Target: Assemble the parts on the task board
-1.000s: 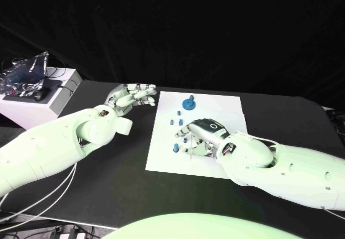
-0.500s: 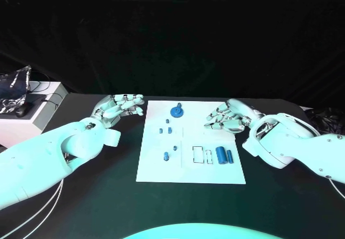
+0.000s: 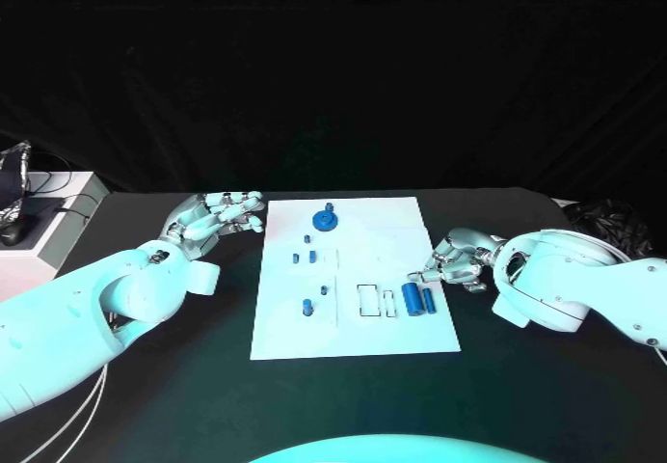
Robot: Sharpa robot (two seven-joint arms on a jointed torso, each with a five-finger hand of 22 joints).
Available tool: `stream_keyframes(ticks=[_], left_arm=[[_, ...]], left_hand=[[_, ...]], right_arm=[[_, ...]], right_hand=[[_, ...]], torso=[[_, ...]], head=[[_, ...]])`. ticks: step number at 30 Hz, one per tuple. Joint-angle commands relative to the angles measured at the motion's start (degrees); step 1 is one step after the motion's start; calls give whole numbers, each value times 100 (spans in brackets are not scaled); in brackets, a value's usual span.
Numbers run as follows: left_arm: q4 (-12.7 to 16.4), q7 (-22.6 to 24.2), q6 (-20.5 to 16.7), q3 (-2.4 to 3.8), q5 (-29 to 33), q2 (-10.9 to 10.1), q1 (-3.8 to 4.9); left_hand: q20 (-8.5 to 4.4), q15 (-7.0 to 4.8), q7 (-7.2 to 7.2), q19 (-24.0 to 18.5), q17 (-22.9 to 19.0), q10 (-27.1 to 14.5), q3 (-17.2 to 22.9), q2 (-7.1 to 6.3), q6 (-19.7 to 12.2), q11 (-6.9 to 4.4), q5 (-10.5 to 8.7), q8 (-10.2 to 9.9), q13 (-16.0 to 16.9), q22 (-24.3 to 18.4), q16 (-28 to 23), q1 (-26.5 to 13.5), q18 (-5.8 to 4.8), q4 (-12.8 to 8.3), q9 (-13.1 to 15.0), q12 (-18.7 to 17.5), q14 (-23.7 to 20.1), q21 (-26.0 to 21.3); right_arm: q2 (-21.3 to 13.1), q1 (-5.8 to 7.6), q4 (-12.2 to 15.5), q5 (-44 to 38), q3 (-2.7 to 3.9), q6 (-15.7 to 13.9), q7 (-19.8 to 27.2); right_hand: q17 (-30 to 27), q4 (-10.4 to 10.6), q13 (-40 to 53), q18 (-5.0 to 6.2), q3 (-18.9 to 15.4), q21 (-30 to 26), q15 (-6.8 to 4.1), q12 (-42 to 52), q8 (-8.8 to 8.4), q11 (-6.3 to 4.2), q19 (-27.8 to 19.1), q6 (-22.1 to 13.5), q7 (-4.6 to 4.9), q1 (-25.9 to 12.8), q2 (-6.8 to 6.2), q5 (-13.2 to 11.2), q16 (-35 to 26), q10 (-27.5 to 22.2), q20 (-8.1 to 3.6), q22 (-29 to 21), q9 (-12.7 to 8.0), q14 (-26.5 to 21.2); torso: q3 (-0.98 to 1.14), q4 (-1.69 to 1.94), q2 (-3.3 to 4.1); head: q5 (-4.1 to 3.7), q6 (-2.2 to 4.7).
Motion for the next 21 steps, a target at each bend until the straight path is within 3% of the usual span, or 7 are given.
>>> stream_keyframes(ticks=[1, 4, 11, 21], left_arm=[[13, 51, 64, 4, 49, 13, -10], [10, 49, 64, 4, 50, 11, -13], [10, 43, 69, 3, 50, 0, -15], [-9, 45, 77, 3, 61, 17, -33]], left_hand=[[6, 19, -3, 13, -5, -28, 23, 4, -10, 10, -2, -20, 7, 5, -17, -31, -9, 0, 4, -9, -25, -15], [7, 19, -5, 15, -5, -29, 26, 0, -9, 10, -2, -20, 7, 6, -17, -38, -8, 4, 4, -9, -24, -19], [9, 19, -7, 18, -5, -30, 31, -4, -7, 11, -2, -19, 7, 7, -16, -46, -7, 9, 5, -8, -23, -24], [12, 20, -5, 24, -6, -38, 41, -9, -18, 12, -3, -21, 7, 4, -17, -57, -5, 19, 4, -9, -22, -38]], right_arm=[[-19, -27, 51, -509, -13, 645, -825], [-7, -46, 74, -615, -22, 683, -925], [129, -63, 38, -844, -30, 759, -1050], [383, -150, -102, -967, -39, 744, -1079]], right_hand=[[106, 99, 81, -83, 14, 61, -6, -26, -86, -10, 406, 53, 5, -73, -12, -1, -17, 50, -49, 713, 100, 41], [215, 161, 143, -94, 7, 165, -9, -4, -111, -17, 413, 79, -6, -141, -16, 120, 21, 77, -52, 735, 175, 51], [431, 81, 294, -109, -39, 304, -25, -12, -156, -41, 410, 107, -42, -211, 76, 161, 33, 149, -68, 752, 613, 84], [477, -17, 314, -115, -65, 334, -27, -18, -189, -37, 406, 112, -47, -186, 127, 210, 34, 143, -70, 758, 712, 86]], torso=[[-3, -7, -5], [-1, 1, 0], [-6, 12, -2], [-5, 8, 8]], head=[[-36, -24], [-39, -24], [-49, -52], [-52, -60]])
